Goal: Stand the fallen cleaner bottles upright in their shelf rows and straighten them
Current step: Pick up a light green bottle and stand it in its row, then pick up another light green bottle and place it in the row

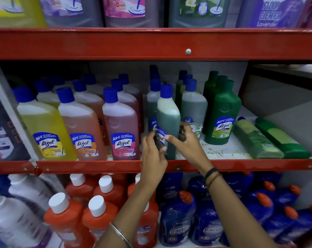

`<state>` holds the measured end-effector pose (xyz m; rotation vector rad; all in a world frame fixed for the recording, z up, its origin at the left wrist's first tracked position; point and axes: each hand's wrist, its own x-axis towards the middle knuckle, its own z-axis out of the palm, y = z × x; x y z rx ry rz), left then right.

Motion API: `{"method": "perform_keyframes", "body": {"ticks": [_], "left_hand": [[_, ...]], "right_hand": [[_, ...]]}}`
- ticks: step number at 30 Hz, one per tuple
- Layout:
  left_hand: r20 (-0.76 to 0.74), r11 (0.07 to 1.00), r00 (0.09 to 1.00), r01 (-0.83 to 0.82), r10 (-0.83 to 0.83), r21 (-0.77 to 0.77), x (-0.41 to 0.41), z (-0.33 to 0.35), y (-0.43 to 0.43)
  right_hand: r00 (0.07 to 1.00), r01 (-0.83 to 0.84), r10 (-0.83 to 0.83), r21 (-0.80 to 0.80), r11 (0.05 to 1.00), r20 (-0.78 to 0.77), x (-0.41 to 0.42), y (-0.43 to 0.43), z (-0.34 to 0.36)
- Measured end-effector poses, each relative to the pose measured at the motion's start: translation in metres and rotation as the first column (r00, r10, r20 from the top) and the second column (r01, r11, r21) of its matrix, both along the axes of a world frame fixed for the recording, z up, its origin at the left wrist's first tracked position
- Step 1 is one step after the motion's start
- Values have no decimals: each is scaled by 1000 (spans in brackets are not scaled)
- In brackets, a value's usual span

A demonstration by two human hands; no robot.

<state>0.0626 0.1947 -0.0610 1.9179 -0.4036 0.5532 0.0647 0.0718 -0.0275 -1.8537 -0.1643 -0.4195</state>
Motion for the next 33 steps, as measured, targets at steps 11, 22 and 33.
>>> {"method": "perform_keyframes", "body": {"ticks": [11,22,33], "left_hand": [[-53,980,983,-171,177,105,3,5,-6],[61,972,972,-229,226,55,-13,7,-19],[33,969,974,221,-226,114,-28,29,-186]], "right_hand": [[980,-177,167,-83,981,-111,6,-17,-5],[993,-103,87,-218,970,-85,-8,-24,-1],[726,505,-685,-633,587,-56,-57,-218,9]]}}
